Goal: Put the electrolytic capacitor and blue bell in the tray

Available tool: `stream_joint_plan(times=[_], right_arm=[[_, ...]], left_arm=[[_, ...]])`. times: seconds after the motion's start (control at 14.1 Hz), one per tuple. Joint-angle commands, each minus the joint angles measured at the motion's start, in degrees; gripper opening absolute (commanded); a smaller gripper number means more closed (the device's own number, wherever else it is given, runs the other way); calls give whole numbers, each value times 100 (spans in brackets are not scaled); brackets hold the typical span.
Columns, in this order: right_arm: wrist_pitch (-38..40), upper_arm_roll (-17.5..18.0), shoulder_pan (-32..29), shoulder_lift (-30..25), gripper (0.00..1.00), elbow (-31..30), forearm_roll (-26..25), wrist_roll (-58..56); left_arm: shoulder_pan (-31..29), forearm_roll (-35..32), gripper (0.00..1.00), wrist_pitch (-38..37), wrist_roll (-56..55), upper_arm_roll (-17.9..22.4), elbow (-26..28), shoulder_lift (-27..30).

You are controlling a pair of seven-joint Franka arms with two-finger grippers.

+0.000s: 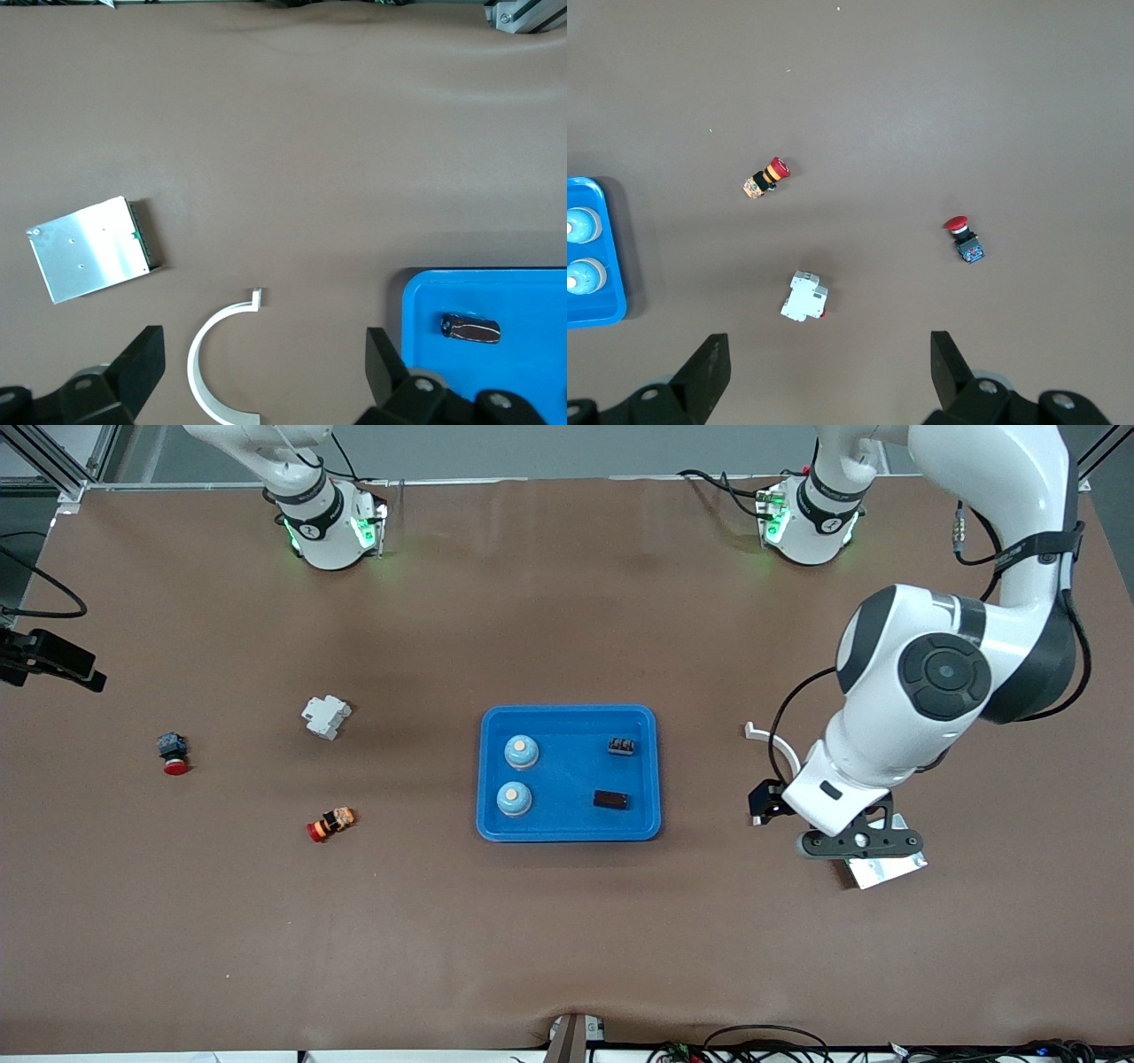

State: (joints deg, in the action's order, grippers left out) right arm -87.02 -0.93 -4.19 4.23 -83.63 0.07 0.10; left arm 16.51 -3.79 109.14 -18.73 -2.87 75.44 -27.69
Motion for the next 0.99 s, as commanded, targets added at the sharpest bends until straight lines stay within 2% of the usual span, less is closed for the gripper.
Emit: stream_joint_plan(times=[0.0,0.28,0.92], right_arm=[[36,66,-91,-54,100,-4,-42,-80],[45,66,-100,-54,100,-4,-42,-89],[45,66,-100,-54,100,-4,-42,-89]], left_arm=[[-279,106,100,-103,570,-74,164,176],[-508,98,100,-225,800,-56,164,369],[-939,150,100,-1526,1020,-82,356,1309]])
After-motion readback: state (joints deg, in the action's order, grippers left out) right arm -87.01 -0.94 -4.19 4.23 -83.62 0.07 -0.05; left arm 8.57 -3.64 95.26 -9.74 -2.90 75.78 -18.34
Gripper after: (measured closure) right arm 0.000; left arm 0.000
